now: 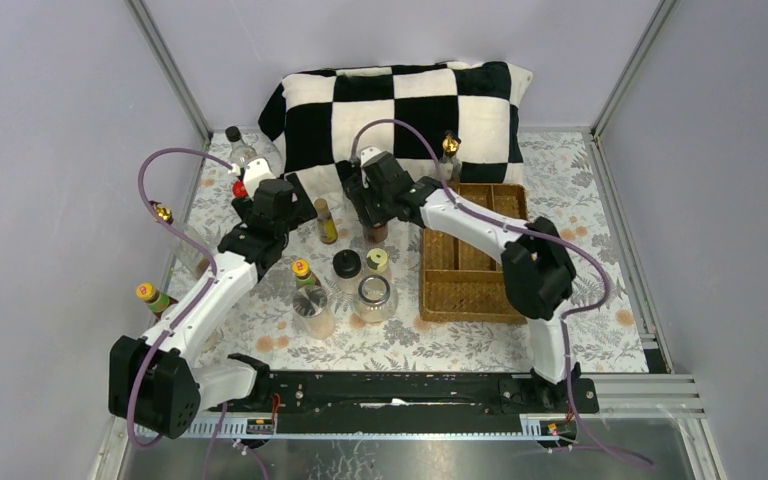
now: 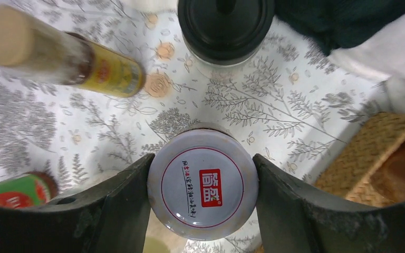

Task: Organize the condiment bottles
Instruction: Pick up the bottle from the center of the board, then place the bottle in the storage box.

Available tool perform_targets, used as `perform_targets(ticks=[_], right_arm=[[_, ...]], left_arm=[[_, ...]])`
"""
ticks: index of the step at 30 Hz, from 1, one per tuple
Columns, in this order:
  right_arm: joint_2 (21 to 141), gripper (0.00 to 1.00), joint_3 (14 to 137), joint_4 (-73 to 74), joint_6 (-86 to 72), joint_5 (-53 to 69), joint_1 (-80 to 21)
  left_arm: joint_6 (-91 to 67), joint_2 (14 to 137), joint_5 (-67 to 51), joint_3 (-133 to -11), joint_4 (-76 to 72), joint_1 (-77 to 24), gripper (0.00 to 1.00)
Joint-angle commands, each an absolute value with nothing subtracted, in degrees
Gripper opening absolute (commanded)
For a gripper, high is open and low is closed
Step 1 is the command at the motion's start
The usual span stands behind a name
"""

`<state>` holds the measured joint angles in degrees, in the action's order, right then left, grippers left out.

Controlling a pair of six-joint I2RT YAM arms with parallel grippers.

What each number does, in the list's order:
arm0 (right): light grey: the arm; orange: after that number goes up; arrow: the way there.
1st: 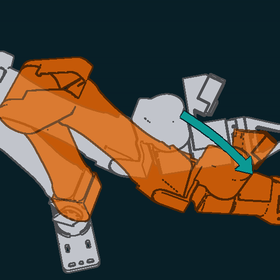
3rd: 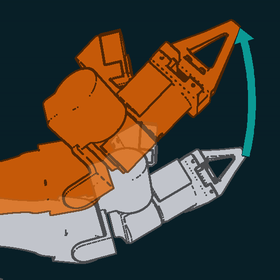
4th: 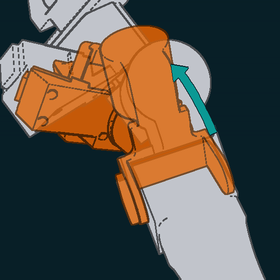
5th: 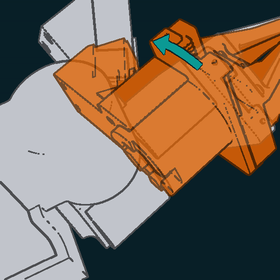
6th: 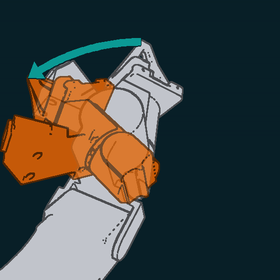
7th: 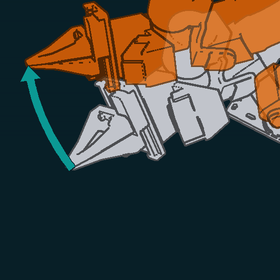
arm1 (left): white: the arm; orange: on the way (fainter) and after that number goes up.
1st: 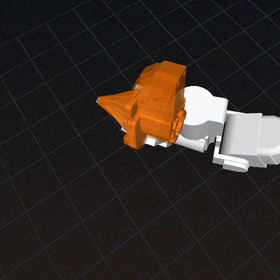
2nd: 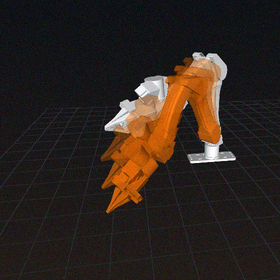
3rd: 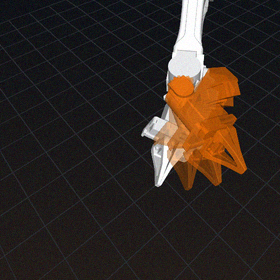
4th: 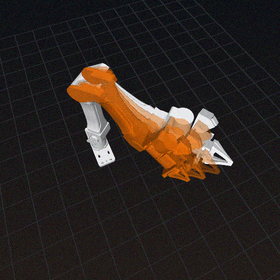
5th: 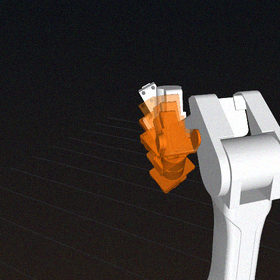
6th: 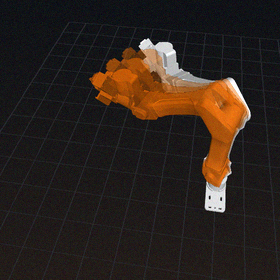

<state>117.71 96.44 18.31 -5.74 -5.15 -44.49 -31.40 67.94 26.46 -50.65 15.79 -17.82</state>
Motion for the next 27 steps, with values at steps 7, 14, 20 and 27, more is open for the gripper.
perform_targets(ticks=[7, 14, 20, 27], right_arm=[[98.12, 0.59, 99.49, 23.73, -3.11, -10.57, -45.61], [88.65, 0.59, 94.2, 31.9, -4.49, -20.75, -45.51], [82.84, 0.59, 88.36, 34.44, -9.79, -32.23, -43.57], [78.5, 0.59, 76.46, 27.98, -16.33, -27.25, -31.88]], left_arm=[[-30.7, 66.7, 25.72, -50.29, 13.95, -17.31, 0.99], [-30.23, 66.84, 25.6, -50.65, 13.94, -17.27, 0.99], [-30.57, 67.42, 24.28, -50.8, 13.62, -17.29, 0.99], [-29.62, 67.37, 24.11, -50.81, 13.5, -17.27, 0.99]])
